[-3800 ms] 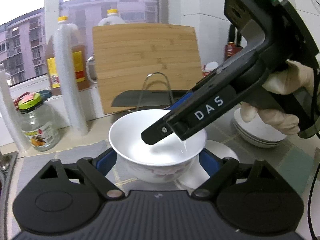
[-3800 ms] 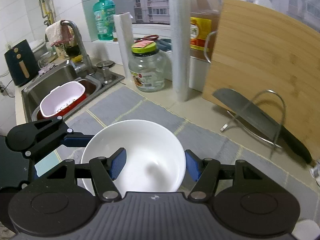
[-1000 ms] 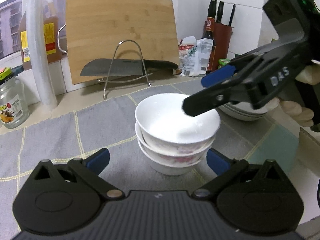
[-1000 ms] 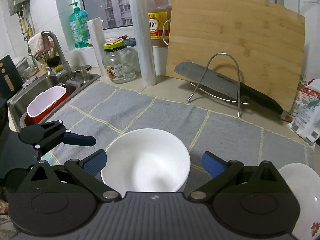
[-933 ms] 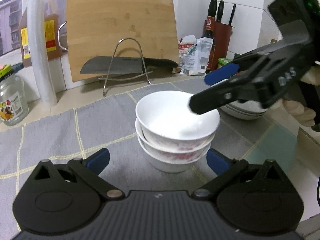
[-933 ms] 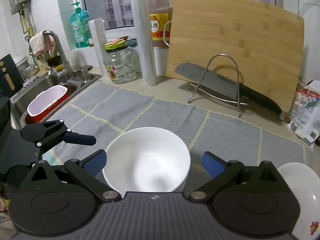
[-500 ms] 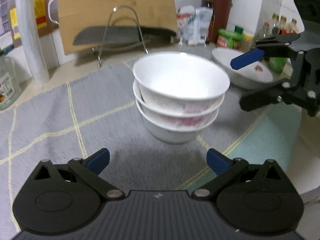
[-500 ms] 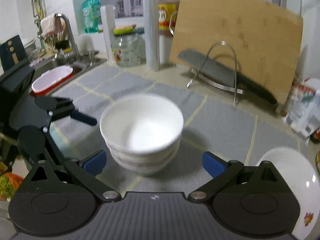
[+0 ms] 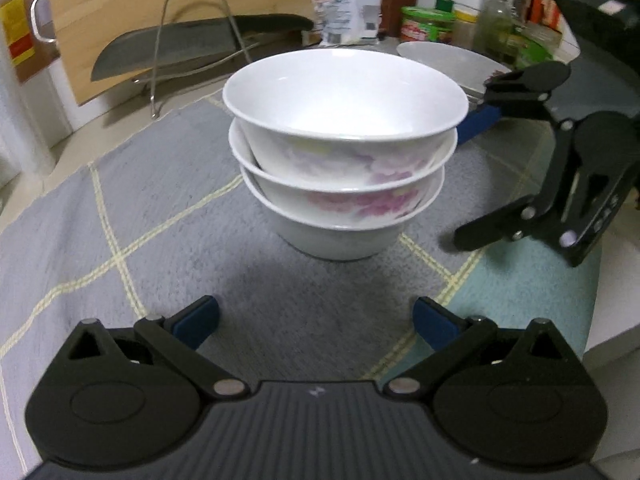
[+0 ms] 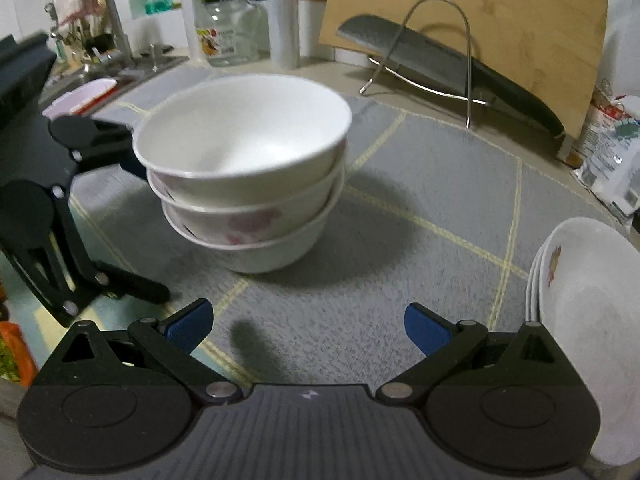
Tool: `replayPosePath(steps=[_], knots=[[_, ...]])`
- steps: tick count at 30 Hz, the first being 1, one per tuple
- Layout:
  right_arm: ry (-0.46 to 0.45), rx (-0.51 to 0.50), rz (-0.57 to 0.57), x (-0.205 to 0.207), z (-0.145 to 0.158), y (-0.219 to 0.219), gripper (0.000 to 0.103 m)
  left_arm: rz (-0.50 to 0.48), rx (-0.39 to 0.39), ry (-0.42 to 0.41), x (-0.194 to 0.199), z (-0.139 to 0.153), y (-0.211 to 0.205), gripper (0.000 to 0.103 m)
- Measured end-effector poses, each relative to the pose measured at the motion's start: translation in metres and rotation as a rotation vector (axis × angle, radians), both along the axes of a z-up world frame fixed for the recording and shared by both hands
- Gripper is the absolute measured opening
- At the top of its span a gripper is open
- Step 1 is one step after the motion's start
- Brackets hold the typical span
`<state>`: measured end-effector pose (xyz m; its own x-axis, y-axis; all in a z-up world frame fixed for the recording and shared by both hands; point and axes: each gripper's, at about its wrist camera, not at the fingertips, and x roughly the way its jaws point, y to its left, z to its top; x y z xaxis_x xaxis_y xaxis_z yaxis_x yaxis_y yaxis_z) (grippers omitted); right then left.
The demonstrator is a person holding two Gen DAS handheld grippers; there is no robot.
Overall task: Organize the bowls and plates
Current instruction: 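Grasp the three-bowl stack from opposite sides with both grippers, then lift the bowl stack and lower it onto the fruit-decal plate stack with both grippers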
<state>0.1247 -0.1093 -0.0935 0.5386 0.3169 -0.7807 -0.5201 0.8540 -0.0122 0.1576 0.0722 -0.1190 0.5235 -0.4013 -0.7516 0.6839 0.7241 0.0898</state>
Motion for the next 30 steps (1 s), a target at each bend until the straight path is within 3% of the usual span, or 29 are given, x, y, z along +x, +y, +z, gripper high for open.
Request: replayPosePath(steps=[6,12,19,24,30], knots=[[0.010,-0.026,-0.008,0.004,-0.008,0.006,0.103,-0.081,-0.031,-0.040,-0.001,-0.002,0.007,0.103],[-0.034,-0.001,0.028,0.003,-0.012,0.004,0.103,-0.141,-0.053,-0.064,0.002,-0.004,0.007,0.103],[0.001,-0.026,0.040,0.016,-0.008,0.011,0.103,-0.230,-0.035,-0.033,0.013,0.001,0.004,0.102],[-0.029,-0.048,0.136,0.021,0.000,0.019,0.103,-0.308,-0.092,-0.017,0.027,0.012,0.008,0.102],[-0.049,-0.065,0.263,0.032,0.012,0.029,0.102,-0.410,-0.063,-0.032,0.041,0.014,0.002,0.100]])
